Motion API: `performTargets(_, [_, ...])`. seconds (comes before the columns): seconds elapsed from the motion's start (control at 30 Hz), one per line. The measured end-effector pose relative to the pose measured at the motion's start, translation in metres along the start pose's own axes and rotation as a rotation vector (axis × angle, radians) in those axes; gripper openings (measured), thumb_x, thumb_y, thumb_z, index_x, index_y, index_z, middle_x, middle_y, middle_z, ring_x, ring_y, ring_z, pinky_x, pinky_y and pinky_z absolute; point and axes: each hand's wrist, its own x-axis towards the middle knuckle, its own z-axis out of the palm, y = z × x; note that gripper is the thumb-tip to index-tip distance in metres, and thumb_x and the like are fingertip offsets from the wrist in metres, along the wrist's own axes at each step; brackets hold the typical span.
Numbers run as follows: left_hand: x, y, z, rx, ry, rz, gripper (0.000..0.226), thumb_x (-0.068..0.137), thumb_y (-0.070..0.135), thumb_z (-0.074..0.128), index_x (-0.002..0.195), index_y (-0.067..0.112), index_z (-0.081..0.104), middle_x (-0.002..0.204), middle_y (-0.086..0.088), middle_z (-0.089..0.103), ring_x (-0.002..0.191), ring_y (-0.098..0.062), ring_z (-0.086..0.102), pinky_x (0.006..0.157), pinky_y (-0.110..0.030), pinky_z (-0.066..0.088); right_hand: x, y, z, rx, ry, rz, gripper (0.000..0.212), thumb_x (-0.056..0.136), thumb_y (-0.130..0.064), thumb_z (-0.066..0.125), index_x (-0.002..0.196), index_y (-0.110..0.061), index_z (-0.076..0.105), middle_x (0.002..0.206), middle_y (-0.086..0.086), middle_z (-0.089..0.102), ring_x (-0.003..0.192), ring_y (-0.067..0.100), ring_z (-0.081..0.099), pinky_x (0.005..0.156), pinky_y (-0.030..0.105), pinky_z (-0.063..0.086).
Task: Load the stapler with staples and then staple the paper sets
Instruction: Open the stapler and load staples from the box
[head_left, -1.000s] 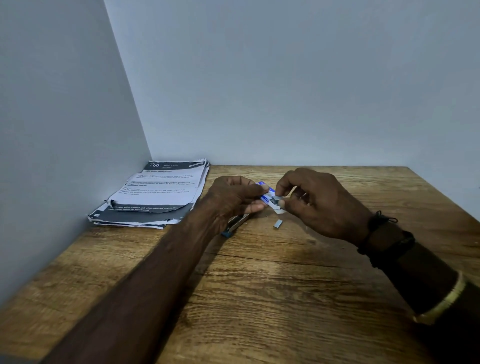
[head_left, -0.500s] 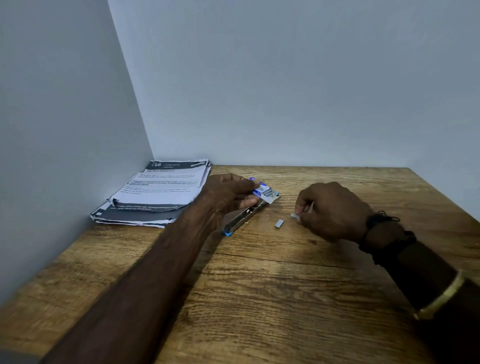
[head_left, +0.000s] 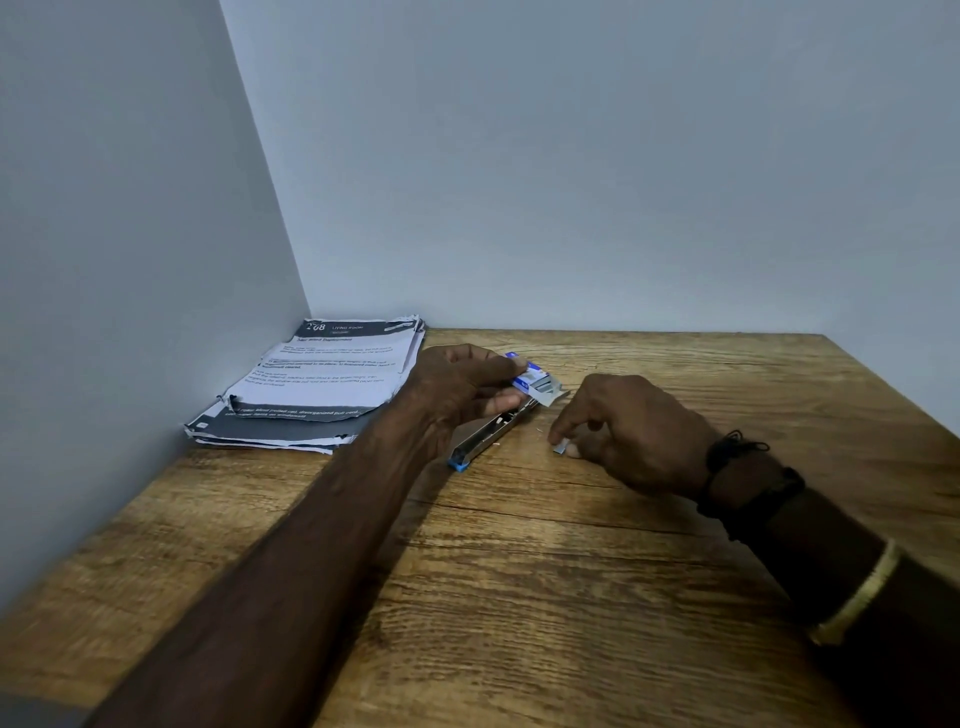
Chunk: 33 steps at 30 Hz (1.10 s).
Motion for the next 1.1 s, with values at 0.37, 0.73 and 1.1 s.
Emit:
performTargets(0.37, [0.001,-0.001,0.0,0.011,-0.007,-0.007,0.019,0.077,0.003,0.082,0.087,0.0,0.066,0.074,-0.018,0.075,0.053,-0.018,0.071,0.05,-0.021,0.06,-0.002,0.01,-0.015,0.056,0.322,0.0,0.007,0.093,-0.02,0.066,0.096,-0.023,0.072,0.098,0.0,0.063,0.09,0.019,0.059,0.082,0.042,0.048])
performTargets(0.73, [-0.002,-0.006,0.007,0.062,-0.079,-0.021,0.017,0.081,0.002,0.079,0.074,0.004,0.064,0.062,-0.012,0.072,0.05,-0.013,0.069,0.049,-0.02,0.057,-0.004,-0.007,-0.018,0.03,0.324,-0.171,0.01,0.092,-0.022,0.071,0.098,-0.019,0.077,0.098,0.002,0.066,0.09,0.021,0.06,0.081,0.044,0.049])
performTargets(1.1, [-0.003,-0.006,0.008,0.032,-0.099,-0.041,0.017,0.082,0.0,0.078,0.076,0.003,0.063,0.06,-0.01,0.072,0.05,-0.013,0.069,0.05,-0.02,0.058,-0.005,-0.009,-0.022,0.08,0.332,-0.122,0.009,0.088,-0.022,0.074,0.094,-0.021,0.08,0.089,0.002,0.073,0.086,0.022,0.066,0.077,0.047,0.052])
